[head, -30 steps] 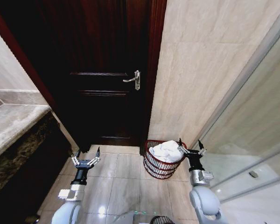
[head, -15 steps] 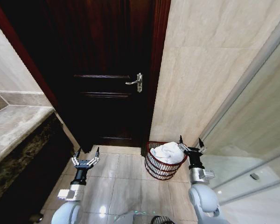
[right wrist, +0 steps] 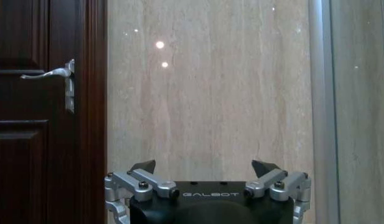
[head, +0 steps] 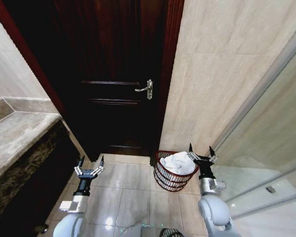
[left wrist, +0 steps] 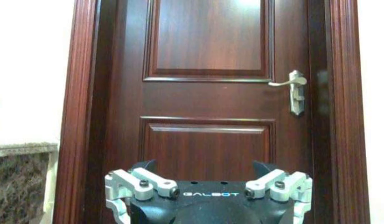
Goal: Discard the used towel into the hamper.
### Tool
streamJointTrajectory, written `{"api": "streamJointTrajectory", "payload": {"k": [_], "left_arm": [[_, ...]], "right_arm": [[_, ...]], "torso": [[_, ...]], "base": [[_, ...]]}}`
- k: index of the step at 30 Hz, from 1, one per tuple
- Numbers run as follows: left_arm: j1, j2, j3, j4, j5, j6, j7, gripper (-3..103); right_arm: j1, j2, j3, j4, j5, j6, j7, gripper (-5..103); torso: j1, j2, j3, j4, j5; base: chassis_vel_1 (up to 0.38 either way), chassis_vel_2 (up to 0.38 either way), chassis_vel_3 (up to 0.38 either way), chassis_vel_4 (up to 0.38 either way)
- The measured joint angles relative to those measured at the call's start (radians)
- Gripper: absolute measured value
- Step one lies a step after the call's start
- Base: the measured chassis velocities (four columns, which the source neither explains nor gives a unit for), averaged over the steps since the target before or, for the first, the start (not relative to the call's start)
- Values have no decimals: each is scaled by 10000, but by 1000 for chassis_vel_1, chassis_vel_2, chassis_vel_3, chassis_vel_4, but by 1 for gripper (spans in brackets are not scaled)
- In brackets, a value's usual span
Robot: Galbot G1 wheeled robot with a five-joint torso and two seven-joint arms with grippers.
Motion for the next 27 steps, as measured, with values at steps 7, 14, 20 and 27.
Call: {"api": "streamJointTrajectory", "payload": {"k": [7,14,20,27], "left_arm": [[-3,120,-11,18,-66,-28,11,100],[185,135,17,-595,215,614,-358,100],[188,70,135,-1728,521,1912,-1098,100],[-201,-103,374,-2456,1009,3078,-1741,100]], "right_arm": [[-129,2,116,147,-16,0,108,100],[-288,35,436,664,84,-402,42,100],[-518,216,557,1846,707,-1903,-391,100],[-128,338,462,2206,601,-2810,-875,100]], "torso": [[163,382,218,0,0],[317,716,396,0,-1],[435,998,559,0,1],[557,1266,711,1,-1]], "base": [[0,0,0,0],[0,0,0,0],[0,0,0,0],[0,0,0,0]]}}
